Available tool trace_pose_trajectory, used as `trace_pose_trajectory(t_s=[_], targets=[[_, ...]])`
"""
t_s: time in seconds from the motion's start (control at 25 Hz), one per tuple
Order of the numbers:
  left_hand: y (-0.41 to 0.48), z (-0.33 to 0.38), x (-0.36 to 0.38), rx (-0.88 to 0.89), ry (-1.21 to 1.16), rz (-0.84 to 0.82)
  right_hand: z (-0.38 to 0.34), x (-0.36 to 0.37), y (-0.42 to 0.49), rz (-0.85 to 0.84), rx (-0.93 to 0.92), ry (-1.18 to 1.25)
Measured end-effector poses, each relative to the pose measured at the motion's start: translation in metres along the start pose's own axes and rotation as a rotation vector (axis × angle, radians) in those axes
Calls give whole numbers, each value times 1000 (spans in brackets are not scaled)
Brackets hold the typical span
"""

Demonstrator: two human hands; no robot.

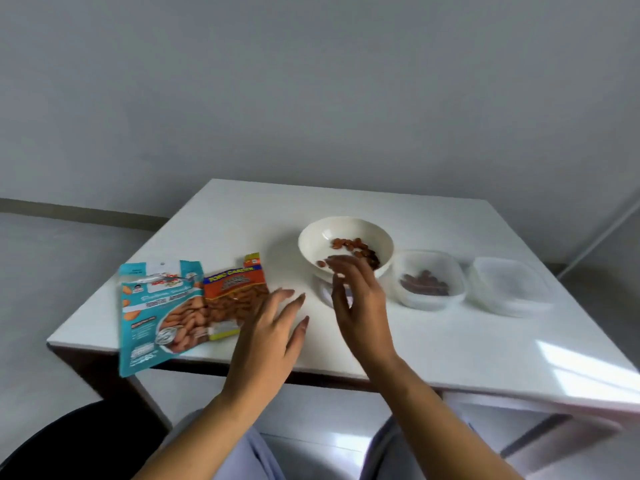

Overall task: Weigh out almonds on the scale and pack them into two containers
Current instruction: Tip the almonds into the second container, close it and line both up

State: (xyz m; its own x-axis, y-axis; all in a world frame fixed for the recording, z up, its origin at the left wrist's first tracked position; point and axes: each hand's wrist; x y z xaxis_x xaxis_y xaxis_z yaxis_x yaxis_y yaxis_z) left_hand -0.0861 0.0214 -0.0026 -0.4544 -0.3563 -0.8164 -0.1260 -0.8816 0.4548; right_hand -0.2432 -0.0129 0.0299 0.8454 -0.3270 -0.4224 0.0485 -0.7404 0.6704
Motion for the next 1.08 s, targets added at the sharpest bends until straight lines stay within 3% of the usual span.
trace_pose_trajectory(t_s=[0.16, 0.32, 0.44, 0.52, 0.68, 0.84, 0.96, 1.08], targets=[[-6, 71, 47, 204, -93, -157, 44, -71, 1, 171, 76, -132], [12, 120, 88, 324, -170, -272, 106, -140, -4, 265, 288, -523], [22, 128, 108, 367, -202, -341, 144, -176, -6, 32, 596, -737], [22, 125, 115, 386, -203, -368, 157, -187, -14, -143, 657, -801], [25, 120, 119, 372, -244, -407, 147, -190, -37, -126, 608, -860], [20, 124, 110, 259, -343, -472, 117, -186, -78, 109, 503, -915], [15, 125, 96, 138, -519, -509, 88, -174, -104, 196, 395, -806], [10, 119, 81, 77, -634, -561, 59, -151, -113, 179, 311, -641]])
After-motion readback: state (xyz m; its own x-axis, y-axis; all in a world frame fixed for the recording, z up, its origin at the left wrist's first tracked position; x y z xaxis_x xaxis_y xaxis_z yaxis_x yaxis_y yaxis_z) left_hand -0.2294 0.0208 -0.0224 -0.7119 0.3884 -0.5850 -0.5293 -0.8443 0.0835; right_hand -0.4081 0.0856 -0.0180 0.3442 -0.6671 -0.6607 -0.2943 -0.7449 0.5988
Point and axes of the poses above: each hand's wrist, its own y-axis towards the middle knuckle, its own x-axis out of the palm, z = x × y
